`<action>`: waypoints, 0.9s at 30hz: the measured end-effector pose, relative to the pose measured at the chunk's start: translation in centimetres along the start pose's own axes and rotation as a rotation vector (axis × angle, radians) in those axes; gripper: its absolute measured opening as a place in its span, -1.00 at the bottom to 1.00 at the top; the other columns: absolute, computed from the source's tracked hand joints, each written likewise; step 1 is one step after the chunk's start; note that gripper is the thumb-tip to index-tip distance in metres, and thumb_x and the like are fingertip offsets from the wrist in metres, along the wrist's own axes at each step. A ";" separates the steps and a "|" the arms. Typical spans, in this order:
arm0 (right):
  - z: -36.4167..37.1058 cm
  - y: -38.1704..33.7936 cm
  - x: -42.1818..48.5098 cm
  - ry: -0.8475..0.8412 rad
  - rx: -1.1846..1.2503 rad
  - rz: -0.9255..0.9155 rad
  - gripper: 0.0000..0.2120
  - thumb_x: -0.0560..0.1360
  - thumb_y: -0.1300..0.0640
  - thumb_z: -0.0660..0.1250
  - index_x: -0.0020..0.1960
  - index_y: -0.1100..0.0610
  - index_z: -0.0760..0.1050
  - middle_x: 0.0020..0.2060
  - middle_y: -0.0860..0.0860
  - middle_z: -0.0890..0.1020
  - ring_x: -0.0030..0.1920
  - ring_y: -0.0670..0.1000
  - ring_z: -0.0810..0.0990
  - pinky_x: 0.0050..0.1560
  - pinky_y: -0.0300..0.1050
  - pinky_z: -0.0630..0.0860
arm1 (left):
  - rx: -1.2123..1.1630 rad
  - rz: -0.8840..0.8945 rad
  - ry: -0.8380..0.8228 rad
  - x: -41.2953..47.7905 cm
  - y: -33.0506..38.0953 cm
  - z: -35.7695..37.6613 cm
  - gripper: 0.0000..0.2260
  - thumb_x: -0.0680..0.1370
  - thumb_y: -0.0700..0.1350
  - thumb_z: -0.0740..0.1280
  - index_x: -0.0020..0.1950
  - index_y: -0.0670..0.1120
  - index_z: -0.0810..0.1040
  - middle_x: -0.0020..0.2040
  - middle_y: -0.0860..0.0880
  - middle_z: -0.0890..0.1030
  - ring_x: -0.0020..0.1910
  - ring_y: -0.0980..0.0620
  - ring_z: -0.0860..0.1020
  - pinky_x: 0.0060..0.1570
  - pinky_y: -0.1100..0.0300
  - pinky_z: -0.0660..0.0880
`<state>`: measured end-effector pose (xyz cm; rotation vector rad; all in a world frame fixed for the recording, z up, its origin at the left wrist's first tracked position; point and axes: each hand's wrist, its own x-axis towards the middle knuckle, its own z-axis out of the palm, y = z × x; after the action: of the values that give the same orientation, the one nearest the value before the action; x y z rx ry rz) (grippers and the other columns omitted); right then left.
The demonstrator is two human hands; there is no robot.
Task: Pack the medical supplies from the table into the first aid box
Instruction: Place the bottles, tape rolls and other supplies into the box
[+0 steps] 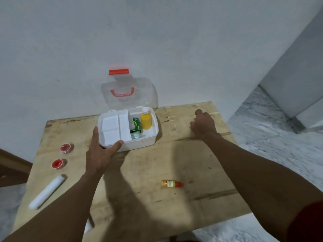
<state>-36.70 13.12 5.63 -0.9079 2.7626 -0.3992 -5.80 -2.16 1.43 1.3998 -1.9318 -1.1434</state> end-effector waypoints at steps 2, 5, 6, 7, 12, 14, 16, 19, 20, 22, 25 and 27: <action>-0.1 0.9 0.9 -0.019 -0.018 0.011 -0.60 0.58 0.17 0.28 0.39 0.25 0.35 0.23 0.29 0.48 0.22 0.32 0.49 0.20 0.05 0.42 | -0.020 0.008 -0.005 -0.2 0.4 0.0 -0.25 0.35 0.22 0.50 0.45 0.22 0.23 0.23 0.15 0.53 0.17 -0.10 0.56 0.20 -0.11 0.49; 0.0 2.0 2.2 -0.063 -0.051 0.034 -0.60 0.58 0.22 0.24 0.40 0.20 0.34 0.24 0.28 0.47 0.23 0.32 0.48 0.20 0.03 0.43 | -0.060 0.006 -0.018 0.0 0.5 -0.1 -0.22 0.29 0.28 0.49 0.45 0.25 0.26 0.27 0.12 0.55 0.19 -0.08 0.56 0.18 -0.18 0.52; 0.0 2.4 2.8 -0.087 -0.063 0.034 -0.60 0.58 0.24 0.23 0.41 0.18 0.33 0.23 0.27 0.47 0.23 0.32 0.48 0.18 0.02 0.43 | -0.076 -0.004 -0.013 0.0 0.4 0.1 -0.19 0.27 0.30 0.49 0.46 0.26 0.26 0.29 0.11 0.55 0.20 -0.07 0.56 0.18 -0.19 0.52; 0.1 2.7 3.1 -0.114 -0.073 0.032 -0.60 0.57 0.25 0.23 0.40 0.17 0.33 0.22 0.27 0.48 0.22 0.31 0.49 0.15 0.01 0.44 | -0.091 -0.012 -0.011 -0.1 0.5 0.1 -0.17 0.26 0.31 0.51 0.47 0.27 0.26 0.30 0.11 0.55 0.22 -0.07 0.56 0.18 -0.19 0.53; 0.1 3.9 4.5 -0.207 -0.098 0.011 -0.63 0.50 0.24 0.27 0.30 0.15 0.36 0.07 0.23 0.58 0.10 0.27 0.57 -0.06 -0.04 0.47 | -0.119 -0.047 -0.024 0.0 0.6 -0.1 -0.16 0.25 0.27 0.55 0.47 0.28 0.28 0.28 0.07 0.56 0.20 -0.09 0.57 0.09 -0.21 0.57; 0.1 4.3 4.9 -0.228 -0.099 -0.005 -0.61 0.49 0.22 0.30 0.31 0.15 0.36 0.06 0.22 0.58 0.09 0.26 0.57 -0.08 -0.05 0.47 | -0.115 -0.057 -0.022 0.1 0.5 0.0 -0.16 0.25 0.29 0.55 0.47 0.29 0.28 0.28 0.07 0.55 0.20 -0.10 0.57 0.07 -0.22 0.58; 0.1 4.6 5.4 -0.250 -0.089 -0.014 -0.56 0.50 0.20 0.31 0.36 0.14 0.34 0.11 0.23 0.57 0.13 0.26 0.56 -0.05 -0.07 0.44 | -0.123 -0.053 -0.022 -0.1 0.7 0.1 -0.21 0.26 0.24 0.54 0.45 0.30 0.31 0.26 0.08 0.57 0.19 -0.09 0.57 0.07 -0.23 0.58; 0.2 4.8 5.7 -0.288 -0.076 -0.024 -0.56 0.51 0.17 0.31 0.36 0.17 0.33 0.15 0.23 0.56 0.16 0.25 0.54 -0.07 -0.10 0.40 | -0.136 -0.057 -0.025 -0.1 0.9 0.3 -0.21 0.26 0.22 0.54 0.45 0.30 0.31 0.25 0.07 0.57 0.18 -0.10 0.58 0.07 -0.24 0.58; 0.2 4.8 5.8 -0.293 -0.068 -0.025 -0.56 0.50 0.16 0.33 0.35 0.17 0.34 0.14 0.22 0.56 0.14 0.24 0.55 -0.08 -0.11 0.40 | -0.134 -0.057 -0.027 0.0 0.9 0.2 -0.19 0.25 0.23 0.54 0.45 0.29 0.30 0.26 0.07 0.56 0.19 -0.10 0.58 0.08 -0.24 0.57; 0.2 4.8 5.6 -0.292 -0.053 -0.030 -0.53 0.48 0.15 0.35 0.35 0.13 0.33 0.11 0.20 0.57 0.09 0.22 0.55 -0.09 -0.10 0.42 | -0.136 -0.055 -0.030 -0.1 0.9 0.1 -0.18 0.25 0.24 0.54 0.46 0.30 0.29 0.27 0.07 0.55 0.19 -0.10 0.57 0.08 -0.23 0.57; -0.1 4.4 5.2 -0.252 0.001 -0.043 -0.54 0.44 0.14 0.38 0.29 0.07 0.33 0.02 0.16 0.58 -0.06 0.17 0.52 -0.12 -0.10 0.43 | -0.139 -0.044 -0.035 -0.1 1.0 0.3 -0.21 0.26 0.24 0.53 0.44 0.29 0.31 0.25 0.08 0.56 0.17 -0.09 0.57 0.07 -0.22 0.58; -0.4 3.6 4.7 -0.221 0.066 -0.059 -0.55 0.42 0.14 0.39 0.25 0.04 0.32 -0.07 0.12 0.57 -0.10 0.17 0.52 -0.13 -0.10 0.44 | -0.135 -0.034 -0.035 -0.1 1.1 0.4 -0.23 0.26 0.23 0.53 0.43 0.30 0.32 0.24 0.08 0.57 0.16 -0.09 0.58 0.07 -0.23 0.58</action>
<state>-42.49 13.14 4.30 -0.9572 2.5139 -0.3729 -6.59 -1.77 2.13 1.3541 -1.8239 -1.2970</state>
